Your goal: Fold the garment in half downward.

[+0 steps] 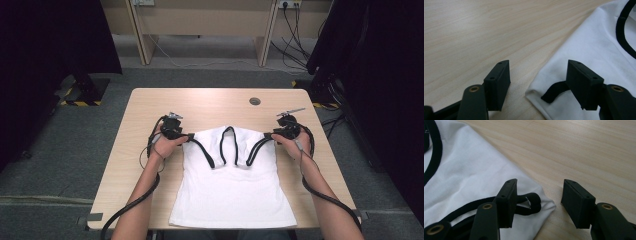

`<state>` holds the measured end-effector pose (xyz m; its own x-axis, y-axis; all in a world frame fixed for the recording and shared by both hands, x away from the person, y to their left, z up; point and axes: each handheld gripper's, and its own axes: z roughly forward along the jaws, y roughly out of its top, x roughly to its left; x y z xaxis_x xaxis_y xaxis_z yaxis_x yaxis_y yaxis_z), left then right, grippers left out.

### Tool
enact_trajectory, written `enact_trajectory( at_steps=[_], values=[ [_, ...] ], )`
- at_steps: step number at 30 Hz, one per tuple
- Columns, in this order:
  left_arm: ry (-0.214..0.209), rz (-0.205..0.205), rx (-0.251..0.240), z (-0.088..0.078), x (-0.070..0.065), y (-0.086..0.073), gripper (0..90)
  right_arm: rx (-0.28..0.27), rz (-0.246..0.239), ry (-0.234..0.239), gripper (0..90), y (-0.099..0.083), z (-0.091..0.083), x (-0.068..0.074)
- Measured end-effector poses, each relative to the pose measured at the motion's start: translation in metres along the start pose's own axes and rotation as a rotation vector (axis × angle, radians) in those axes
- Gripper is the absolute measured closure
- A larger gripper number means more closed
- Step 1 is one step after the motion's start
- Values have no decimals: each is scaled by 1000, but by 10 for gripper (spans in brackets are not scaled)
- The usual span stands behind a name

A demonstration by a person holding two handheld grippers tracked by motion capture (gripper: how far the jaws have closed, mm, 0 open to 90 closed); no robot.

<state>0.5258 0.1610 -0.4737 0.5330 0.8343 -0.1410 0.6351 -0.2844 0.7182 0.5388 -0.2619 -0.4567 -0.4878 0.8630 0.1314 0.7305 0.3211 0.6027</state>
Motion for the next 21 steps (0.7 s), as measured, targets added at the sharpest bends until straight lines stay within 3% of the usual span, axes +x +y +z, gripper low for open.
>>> enact_trajectory(
  at_steps=[6, 12, 13, 14, 15, 16, 17, 18, 21],
  values=[
    [0, 2, 4, -1, 0, 0, 386, -5, -23, -6, 510, -2, 1, 4],
    [7, 19, -8, -4, -2, -4, 425, -16, -40, -13, 599, -4, 1, 6],
    [7, 19, -8, -4, -2, -4, 470, -16, -40, -13, 599, -4, 1, 6],
    [10, 23, -5, -4, -3, -4, 470, -19, -41, 0, 666, -5, 1, 8],
    [10, 23, -5, -4, -3, -4, 534, -19, -41, 0, 666, -5, 1, 8],
    [10, 23, -5, -4, -3, -4, 534, -23, -41, 16, 666, -5, 1, 9],
    [18, 28, 16, -4, -6, -2, 534, -23, -41, 16, 742, -5, 1, 9],
    [18, 28, 16, -4, -6, -2, 662, -23, -41, 16, 742, -5, 1, 9],
    [21, 28, 20, -4, -6, -1, 662, -26, -37, 30, 794, -5, 2, 10]
  ],
)
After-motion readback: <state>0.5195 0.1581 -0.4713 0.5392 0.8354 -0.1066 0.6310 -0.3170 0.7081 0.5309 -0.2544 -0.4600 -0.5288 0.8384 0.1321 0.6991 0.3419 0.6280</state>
